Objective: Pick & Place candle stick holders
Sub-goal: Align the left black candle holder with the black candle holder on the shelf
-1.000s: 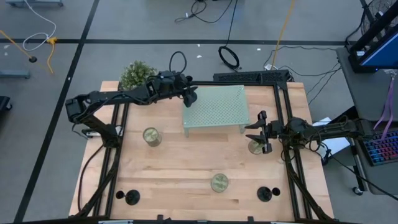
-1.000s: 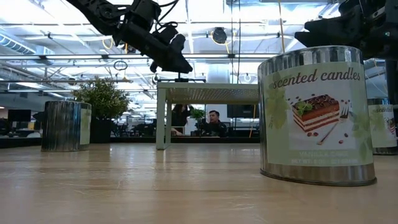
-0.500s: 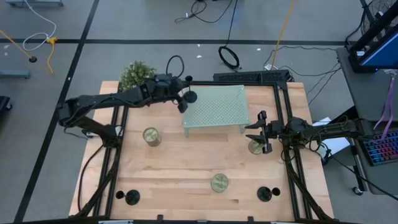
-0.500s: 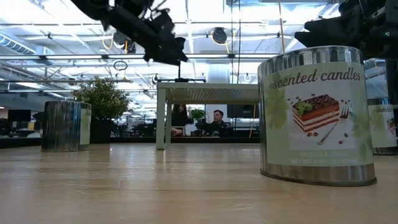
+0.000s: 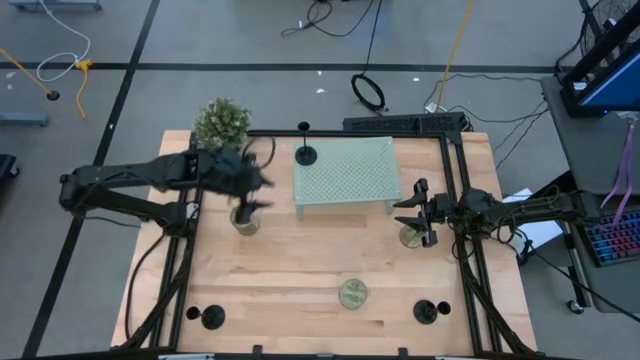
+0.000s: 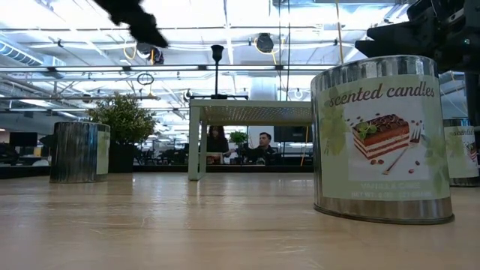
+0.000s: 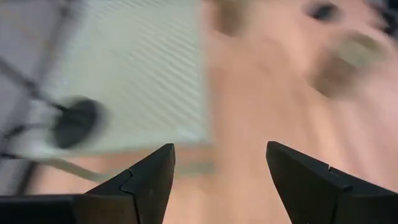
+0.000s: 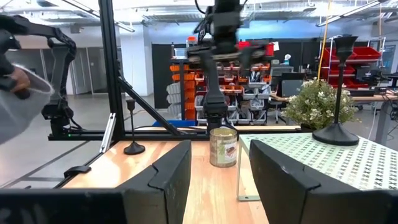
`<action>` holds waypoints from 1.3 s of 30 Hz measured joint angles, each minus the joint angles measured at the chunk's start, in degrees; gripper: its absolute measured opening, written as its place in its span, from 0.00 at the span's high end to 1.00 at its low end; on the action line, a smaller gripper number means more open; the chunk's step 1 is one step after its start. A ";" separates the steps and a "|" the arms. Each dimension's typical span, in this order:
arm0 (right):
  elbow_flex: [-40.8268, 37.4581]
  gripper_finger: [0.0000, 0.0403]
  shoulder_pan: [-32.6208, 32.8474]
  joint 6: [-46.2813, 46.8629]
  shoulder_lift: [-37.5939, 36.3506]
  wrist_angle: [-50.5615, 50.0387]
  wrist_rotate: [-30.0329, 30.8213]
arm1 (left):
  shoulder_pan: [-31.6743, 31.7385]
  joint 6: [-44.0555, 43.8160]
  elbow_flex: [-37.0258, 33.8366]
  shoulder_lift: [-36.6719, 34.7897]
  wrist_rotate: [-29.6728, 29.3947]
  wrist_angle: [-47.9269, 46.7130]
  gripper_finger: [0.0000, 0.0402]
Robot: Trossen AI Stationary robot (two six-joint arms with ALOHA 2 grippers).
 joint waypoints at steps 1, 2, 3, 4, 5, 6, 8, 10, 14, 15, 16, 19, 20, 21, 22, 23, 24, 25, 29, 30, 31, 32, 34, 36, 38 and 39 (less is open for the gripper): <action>0.00 0.61 -0.01 0.00 0.04 -0.03 -0.02 | -1.66 -0.23 0.00 -0.70 2.09 -2.25 0.35; -0.02 0.61 0.00 0.00 0.09 -0.03 -0.04 | -3.28 -0.62 0.00 -1.17 4.07 -4.29 0.36; 0.00 0.61 0.01 0.00 0.28 -0.05 -0.04 | -4.95 -1.65 0.00 -1.54 5.86 -5.92 0.37; 0.00 0.61 0.00 -0.01 0.36 -0.05 -0.04 | -6.97 -2.95 0.00 -1.73 7.31 -6.91 0.38; -0.01 0.61 0.01 0.00 0.38 -0.05 -0.04 | -8.98 -4.27 0.00 -1.73 8.41 -7.16 0.39; -0.02 0.61 0.01 0.00 0.50 -0.11 -0.04 | -11.09 -5.28 0.00 -1.62 9.19 -7.10 0.40; -0.01 0.61 0.01 -0.01 0.68 -0.20 -0.04 | -15.61 -5.99 -0.02 -1.43 9.72 -7.15 0.44; 0.00 0.61 0.01 -0.01 0.86 -0.23 -0.04 | -19.96 -5.43 -0.02 -0.78 9.89 -7.11 0.47; -0.01 0.61 0.00 -0.03 1.34 -0.41 -0.04 | -28.13 -4.25 -0.04 0.15 9.89 -7.34 0.53; 0.00 0.61 0.01 -0.09 1.44 -0.42 -0.04 | -30.01 -4.26 -0.04 0.41 9.80 -7.31 0.54; 0.00 0.61 0.00 -0.30 1.65 -0.45 -0.04 | -31.81 -4.28 -0.04 0.74 9.42 -7.27 0.56; 0.00 0.61 0.00 -1.50 1.94 -0.49 -0.04 | -36.53 -5.33 -0.04 1.68 9.19 -6.01 0.60; -0.02 0.61 0.01 -1.84 2.09 -0.49 -0.04 | -37.96 -6.22 -0.04 1.98 9.18 -5.58 0.61; 0.00 0.61 -0.01 -1.86 2.22 -0.49 -0.04 | -39.32 -7.35 -0.04 2.31 9.17 -5.15 0.61; -0.01 0.61 0.00 -1.86 2.30 -0.49 -0.04 | -40.58 -8.68 -0.04 2.66 9.15 -4.83 0.62; 0.00 0.61 -0.01 -1.91 2.40 -0.51 -0.04 | -41.77 -9.85 -0.04 2.96 9.06 -4.70 0.62; 0.00 0.61 0.01 -1.97 2.48 -0.51 -0.04 | -43.00 -10.27 -0.19 3.22 8.99 -4.41 0.63; 0.00 0.61 0.01 -1.97 2.52 -0.51 -0.04 | -44.20 -10.42 -0.64 3.32 8.99 -3.72 0.63; -0.02 0.61 -0.01 -1.95 2.56 -0.49 -0.04 | -48.53 -7.27 -4.86 3.35 7.72 1.55 0.63; -0.01 0.61 0.00 -1.80 2.56 -0.49 -0.04 | -49.56 -7.65 -6.11 3.33 7.22 2.55 0.63; -0.02 0.61 -0.01 -1.62 2.56 -0.49 -0.04 | -50.57 -8.19 -7.27 3.27 6.74 2.75 0.63; 0.00 0.61 0.01 -1.50 2.56 -0.49 -0.04 | -51.62 -8.69 -8.33 3.24 6.26 2.66 0.63; 0.00 0.61 -0.01 -1.46 2.56 -0.44 -0.04 | -53.44 -8.75 -10.02 3.24 4.76 2.87 0.63; -0.01 0.61 0.01 -1.51 2.56 -0.44 -0.04 | -54.82 -8.83 -11.11 3.24 3.45 3.82 0.63; 0.00 0.61 0.01 -1.51 2.56 -0.40 -0.02 | -55.85 -8.62 -11.53 3.22 3.24 3.82 0.63; 0.00 0.61 0.00 -1.51 2.56 -0.28 -0.03 | -56.31 -7.85 -11.55 3.22 3.27 3.68 0.63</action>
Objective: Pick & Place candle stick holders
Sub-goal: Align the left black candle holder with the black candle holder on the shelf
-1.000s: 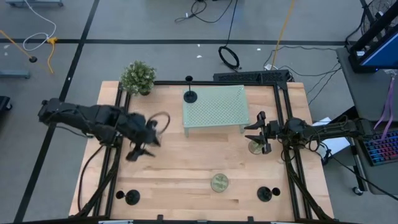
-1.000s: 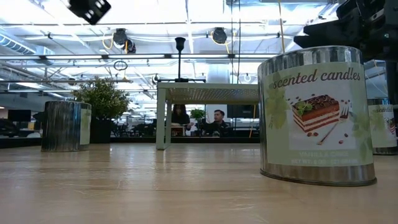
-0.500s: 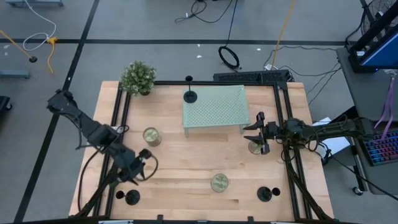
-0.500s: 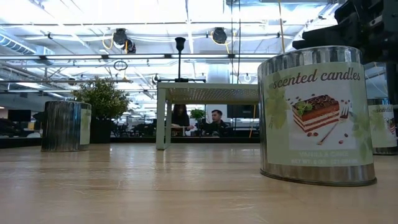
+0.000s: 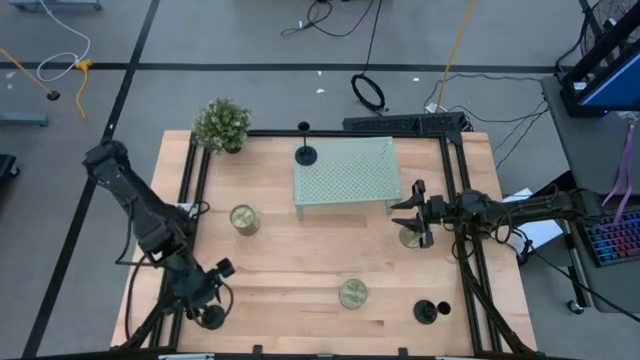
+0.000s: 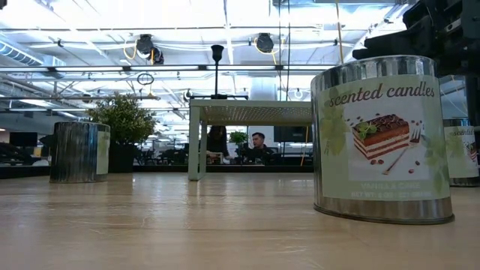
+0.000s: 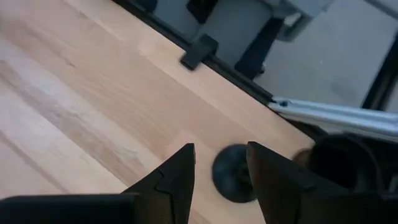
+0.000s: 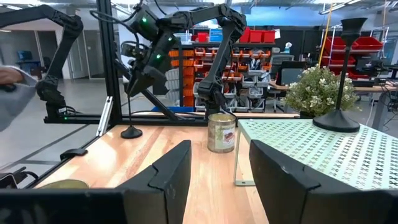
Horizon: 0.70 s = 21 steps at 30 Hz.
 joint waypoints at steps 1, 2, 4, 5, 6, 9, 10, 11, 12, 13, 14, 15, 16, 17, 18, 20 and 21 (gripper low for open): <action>0.00 0.61 -0.01 0.00 0.00 0.30 0.00 | -0.43 0.97 -0.02 -0.01 0.04 0.00 0.63; 0.00 0.61 0.00 0.00 0.00 0.57 0.00 | -0.77 1.47 -0.02 -0.22 0.22 -0.17 0.63; 0.00 0.61 -0.01 0.00 0.00 1.07 -0.02 | -1.42 1.49 -0.02 -0.82 0.19 -1.78 0.63; 0.00 0.61 0.01 0.02 0.00 1.32 0.00 | -1.58 1.78 -0.02 -1.14 0.11 -2.31 0.63; 0.00 0.61 0.01 0.10 0.00 1.59 0.01 | -1.65 2.56 -0.02 -1.44 -0.21 -2.39 0.63; -0.01 0.61 0.00 0.13 0.00 2.32 0.01 | -1.65 5.20 -0.02 -2.66 -1.98 -3.34 0.63; -0.01 0.61 0.00 0.13 0.00 2.59 0.00 | -1.64 5.71 -0.02 -3.07 -2.85 -4.07 0.63; 0.00 0.61 0.00 0.13 0.00 2.77 0.01 | -1.64 5.78 -0.02 -3.44 -3.87 -4.55 0.63; -0.01 0.61 0.01 0.15 0.00 2.89 0.01 | -1.64 4.88 -0.02 -3.95 -4.76 -5.15 0.63; 0.00 0.61 0.00 0.15 0.00 2.89 0.01 | -1.64 3.12 -0.02 -4.48 -5.40 -6.13 0.63; -0.02 0.61 -0.01 0.15 0.00 2.89 0.01 | -1.64 1.04 -0.02 -5.06 -5.90 -7.47 0.63; 0.00 0.61 -0.02 0.13 0.00 2.89 0.01 | -1.64 -0.92 -0.02 -5.56 -6.29 -8.53 0.63; -0.01 0.61 0.00 0.09 0.00 2.87 0.01 | -1.64 -2.75 -0.02 -6.04 -6.93 -9.23 0.63; 0.00 0.61 -0.01 0.07 0.00 2.87 0.01 | -1.64 -4.58 -0.02 -6.48 -7.66 -9.80 0.63; -0.02 0.61 0.00 0.05 0.00 2.87 0.01 | -1.64 -6.52 -0.02 -6.84 -8.27 -10.27 0.63; 0.00 0.61 -0.02 0.00 0.00 2.81 0.01 | -1.64 -10.98 -0.02 -7.10 -8.74 -11.04 0.63; -0.01 0.61 0.00 -0.01 0.00 2.69 0.01 | -1.64 -13.36 -0.02 -7.09 -8.82 -11.49 0.63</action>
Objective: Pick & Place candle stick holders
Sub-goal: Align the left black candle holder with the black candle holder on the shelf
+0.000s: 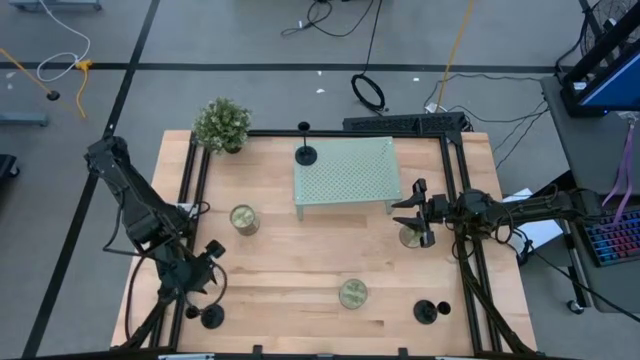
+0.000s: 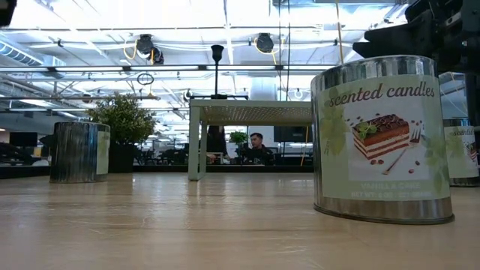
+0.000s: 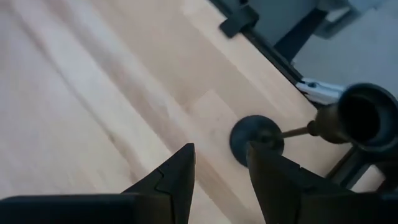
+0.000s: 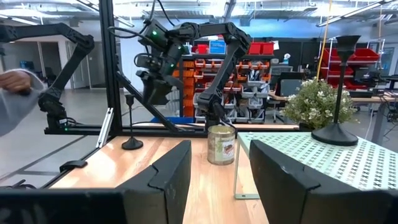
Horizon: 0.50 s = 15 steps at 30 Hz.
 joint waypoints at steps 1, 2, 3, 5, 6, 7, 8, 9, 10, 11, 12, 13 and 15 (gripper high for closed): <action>0.00 0.61 0.00 0.00 0.00 -0.17 0.00 | -0.01 -2.24 0.00 0.03 -0.01 -0.68 0.63; 0.01 0.61 -0.02 0.01 0.00 -0.30 0.00 | -0.18 -4.47 0.00 0.01 0.03 -1.49 0.63; -0.01 0.61 0.00 0.01 0.00 -0.27 -0.02 | -0.38 -6.66 0.00 0.01 0.39 -2.03 0.63; 0.01 0.61 0.01 -0.01 0.00 -0.27 0.00 | -0.95 -10.62 0.00 0.03 1.81 -2.29 0.63; -0.01 0.61 -0.01 -0.01 0.00 -0.27 -0.02 | -1.33 -12.00 0.00 0.01 2.60 -2.18 0.63; -0.01 0.61 -0.01 -0.01 0.00 -0.27 -0.02 | -1.80 -13.03 0.00 0.01 3.25 -1.90 0.63; 0.00 0.61 0.01 -0.01 0.00 -0.27 -0.02 | -2.40 -13.67 0.00 0.03 3.37 -1.44 0.63; 0.00 0.61 0.00 -0.01 0.00 -0.27 -0.02 | -3.03 -13.85 0.00 0.03 3.42 -0.95 0.63; 0.00 0.61 0.00 -0.01 0.00 -0.27 -0.02 | -3.68 -13.71 0.00 0.03 3.42 -0.38 0.63; 0.00 0.61 0.00 -0.01 0.00 -0.27 -0.02 | -4.33 -13.50 0.00 0.07 3.40 0.05 0.63; -0.01 0.61 0.01 -0.01 0.00 -0.27 -0.02 | -5.07 -13.50 0.00 0.16 3.01 0.29 0.63; -0.01 0.61 0.00 -0.01 0.00 -0.27 -0.04 | -5.76 -14.12 0.00 0.38 2.38 0.33 0.63; -0.01 0.61 -0.02 -0.01 0.00 -0.27 -0.35 | -7.24 -16.44 0.00 1.05 0.71 0.66 0.63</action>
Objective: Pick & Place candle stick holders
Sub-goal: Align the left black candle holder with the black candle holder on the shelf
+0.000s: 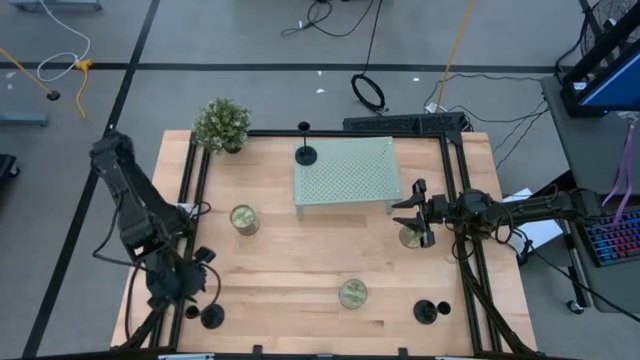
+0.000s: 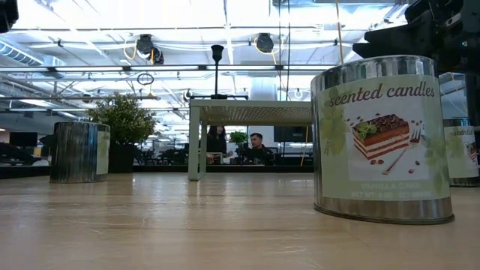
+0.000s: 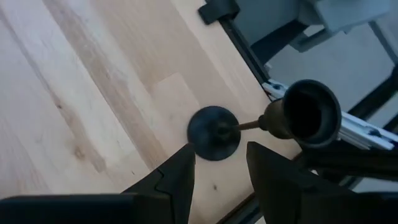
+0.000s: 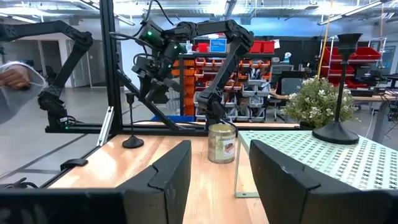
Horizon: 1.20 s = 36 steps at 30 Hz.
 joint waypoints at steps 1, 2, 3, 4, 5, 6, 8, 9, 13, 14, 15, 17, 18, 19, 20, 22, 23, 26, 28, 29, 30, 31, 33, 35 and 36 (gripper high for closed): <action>0.00 0.61 0.00 0.00 0.00 0.02 -0.86 | -0.84 -1.24 0.00 0.52 -0.63 0.35 0.63; 0.01 0.61 0.00 0.00 0.00 0.02 -1.80 | -1.70 -2.26 0.00 1.13 -0.77 0.58 0.63; 0.02 0.61 0.00 -0.02 0.00 0.02 -2.96 | -2.61 -3.24 0.00 1.79 -0.73 0.77 0.63; 0.00 0.61 0.00 -0.02 0.00 0.02 -4.27 | -3.52 -4.57 0.00 2.47 -0.54 1.04 0.63; 0.01 0.61 0.00 -0.01 0.00 0.03 -5.63 | -4.41 -6.42 0.00 3.11 -0.27 1.36 0.63; 0.00 0.61 0.01 -0.01 0.00 0.02 -6.97 | -5.31 -8.70 0.00 3.74 -0.25 1.64 0.63; 0.00 0.61 0.02 -0.02 0.00 0.04 -8.74 | -7.32 -13.10 0.00 4.75 -0.33 2.34 0.63; 0.00 0.61 0.02 -0.02 -0.02 0.04 -8.94 | -8.36 -14.52 0.00 5.21 -0.85 3.08 0.63; 0.00 0.61 0.02 -0.02 -0.01 0.04 -8.59 | -11.22 -15.10 0.00 7.89 -6.33 8.58 0.63; 0.00 0.61 0.02 -0.02 -0.02 0.05 -8.59 | -11.64 -14.93 0.04 8.65 -6.56 9.27 0.63; 0.00 0.61 0.02 -0.02 0.00 0.05 -8.59 | -12.01 -15.08 0.07 9.46 -7.19 9.60 0.63; 0.00 0.61 0.02 -0.02 0.00 0.07 -8.59 | -12.37 -14.97 0.39 10.63 -8.01 9.50 0.63; 0.01 0.61 0.02 -0.02 0.00 0.07 -8.59 | -12.37 -14.68 0.48 11.13 -8.21 9.15 0.63; 0.00 0.61 0.02 -0.02 -0.02 0.11 -8.59 | -12.30 -14.55 0.44 11.35 -8.62 8.98 0.63; 0.02 0.61 0.02 -0.02 -0.02 0.11 -8.58 | -12.09 -14.42 0.48 11.48 -8.79 9.04 0.63; 0.02 0.61 0.02 -0.02 0.00 0.33 -8.57 | -11.64 -15.02 0.21 12.18 -11.92 10.44 0.63; 0.00 0.61 0.02 -0.02 -0.01 0.35 -8.53 | -11.42 -14.85 -0.15 13.07 -13.60 10.79 0.63; 0.02 0.61 0.02 -0.02 0.09 0.29 -8.56 | -11.36 -13.99 -0.54 13.44 -15.82 8.71 0.63; 0.00 0.61 0.01 -0.11 0.12 0.35 -8.49 | -11.45 -15.12 -0.34 14.82 -15.51 12.25 0.63; 0.00 0.61 0.02 -0.37 0.69 1.05 -8.42 | -11.40 -15.74 -0.80 15.66 -15.48 12.44 0.63; 0.02 0.61 0.02 -0.52 0.82 0.97 -8.49 | -11.38 -15.96 -1.65 16.33 -15.78 12.67 0.63; 0.00 0.61 0.02 -0.56 0.77 1.22 -8.47 | -11.41 -16.15 -1.67 16.27 -16.03 12.84 0.63; 0.00 0.61 0.02 -0.68 1.30 2.89 -8.46 | -11.70 -15.99 -1.63 16.96 -15.19 14.42 0.63; 0.00 0.61 0.02 -0.70 1.40 3.75 -8.54 | -11.61 -15.90 -1.70 16.88 -14.81 14.43 0.63; 0.00 0.61 0.02 -0.79 1.46 3.99 -8.41 | -11.53 -15.36 -1.70 16.84 -15.08 14.22 0.63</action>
